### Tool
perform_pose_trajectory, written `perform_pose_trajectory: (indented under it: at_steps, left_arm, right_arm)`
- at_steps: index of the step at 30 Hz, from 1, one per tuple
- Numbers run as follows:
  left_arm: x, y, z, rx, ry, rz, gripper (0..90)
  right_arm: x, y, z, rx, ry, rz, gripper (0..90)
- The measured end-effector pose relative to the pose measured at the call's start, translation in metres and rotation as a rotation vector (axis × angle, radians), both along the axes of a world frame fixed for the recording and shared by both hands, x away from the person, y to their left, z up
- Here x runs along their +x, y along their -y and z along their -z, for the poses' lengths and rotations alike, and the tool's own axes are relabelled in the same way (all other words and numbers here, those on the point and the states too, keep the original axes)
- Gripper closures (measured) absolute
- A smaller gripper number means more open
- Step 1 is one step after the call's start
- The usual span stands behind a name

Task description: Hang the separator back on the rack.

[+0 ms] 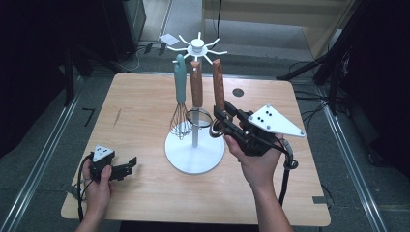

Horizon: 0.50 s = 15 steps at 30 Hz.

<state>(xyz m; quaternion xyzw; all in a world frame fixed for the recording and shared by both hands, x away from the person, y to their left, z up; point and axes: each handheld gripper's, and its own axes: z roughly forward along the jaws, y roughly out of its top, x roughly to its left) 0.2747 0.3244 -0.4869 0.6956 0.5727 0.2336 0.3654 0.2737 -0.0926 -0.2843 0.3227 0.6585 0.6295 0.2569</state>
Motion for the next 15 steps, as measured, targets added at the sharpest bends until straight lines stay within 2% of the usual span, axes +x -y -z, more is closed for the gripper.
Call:
perform_pose_trajectory:
  at_steps: [4, 11, 12, 13, 15]
  left_arm:
    - [0.0003, -0.0004, -0.0003, 0.001, -0.005, -0.001, 9.9]
    - [-0.002, -0.0011, -0.0005, -0.011, 0.008, -0.007, 9.9]
    - [-0.0026, -0.0012, -0.0005, -0.008, 0.013, -0.006, 9.9]
    - [-0.003, -0.0013, -0.0007, -0.005, 0.013, -0.004, 9.9]
    - [-0.004, -0.001, -0.0008, -0.009, 0.022, -0.004, 9.9]
  right_arm:
    - [0.0027, -0.0014, 0.0002, -0.001, 0.0, -0.001, 71.0]
    - [0.0066, -0.002, 0.0014, -0.004, -0.012, -0.026, 70.2]
    - [0.0077, -0.0018, 0.0017, -0.002, -0.012, -0.042, 67.2]
    - [0.0081, -0.0015, 0.0022, 0.006, -0.016, -0.053, 58.8]
    - [0.0068, -0.0009, 0.0031, 0.004, -0.004, -0.043, 52.6]
